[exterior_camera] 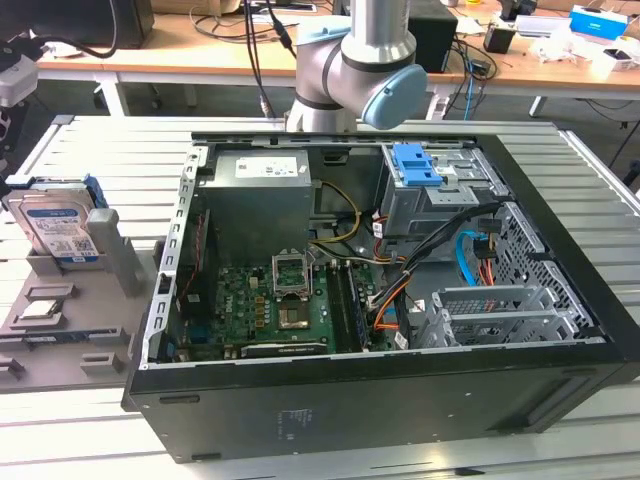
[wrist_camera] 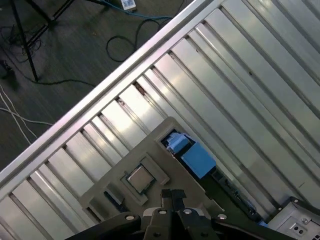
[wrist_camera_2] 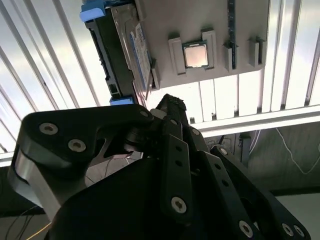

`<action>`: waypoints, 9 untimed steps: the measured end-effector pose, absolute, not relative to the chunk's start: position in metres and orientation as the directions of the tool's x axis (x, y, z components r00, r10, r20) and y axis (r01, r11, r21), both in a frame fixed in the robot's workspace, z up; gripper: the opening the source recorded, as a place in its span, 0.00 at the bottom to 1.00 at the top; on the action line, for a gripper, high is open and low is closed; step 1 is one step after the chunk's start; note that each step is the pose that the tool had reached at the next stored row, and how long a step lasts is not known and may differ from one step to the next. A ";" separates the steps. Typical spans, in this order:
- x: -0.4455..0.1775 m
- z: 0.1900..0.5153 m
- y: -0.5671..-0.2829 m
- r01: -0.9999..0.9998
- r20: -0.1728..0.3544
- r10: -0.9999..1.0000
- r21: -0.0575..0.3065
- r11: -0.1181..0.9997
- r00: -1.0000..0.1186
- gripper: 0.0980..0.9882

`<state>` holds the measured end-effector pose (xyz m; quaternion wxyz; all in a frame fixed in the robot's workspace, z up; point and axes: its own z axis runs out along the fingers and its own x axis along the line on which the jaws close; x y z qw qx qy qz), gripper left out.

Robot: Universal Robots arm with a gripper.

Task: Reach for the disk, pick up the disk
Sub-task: 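Pick up the disk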

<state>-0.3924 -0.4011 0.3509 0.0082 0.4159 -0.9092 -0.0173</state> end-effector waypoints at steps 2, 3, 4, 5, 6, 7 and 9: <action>-0.392 0.351 -0.401 -0.778 0.000 -0.779 0.038 0.627 -0.627 0.01; -0.392 0.351 -0.401 -0.784 0.000 -0.784 0.038 0.620 -0.620 0.01; -0.392 0.351 -0.401 -0.798 0.000 -0.799 0.038 0.601 -0.602 0.01; -0.392 0.351 -0.401 -0.805 0.000 -0.805 0.038 0.592 -0.593 0.01; -0.392 0.351 -0.401 -0.811 0.000 -0.811 0.038 0.584 -0.585 0.01; -0.392 0.351 -0.401 -0.819 0.000 -0.820 0.038 0.572 -0.573 0.01; -0.392 0.351 -0.401 -0.831 0.001 -0.831 0.038 0.555 -0.556 0.01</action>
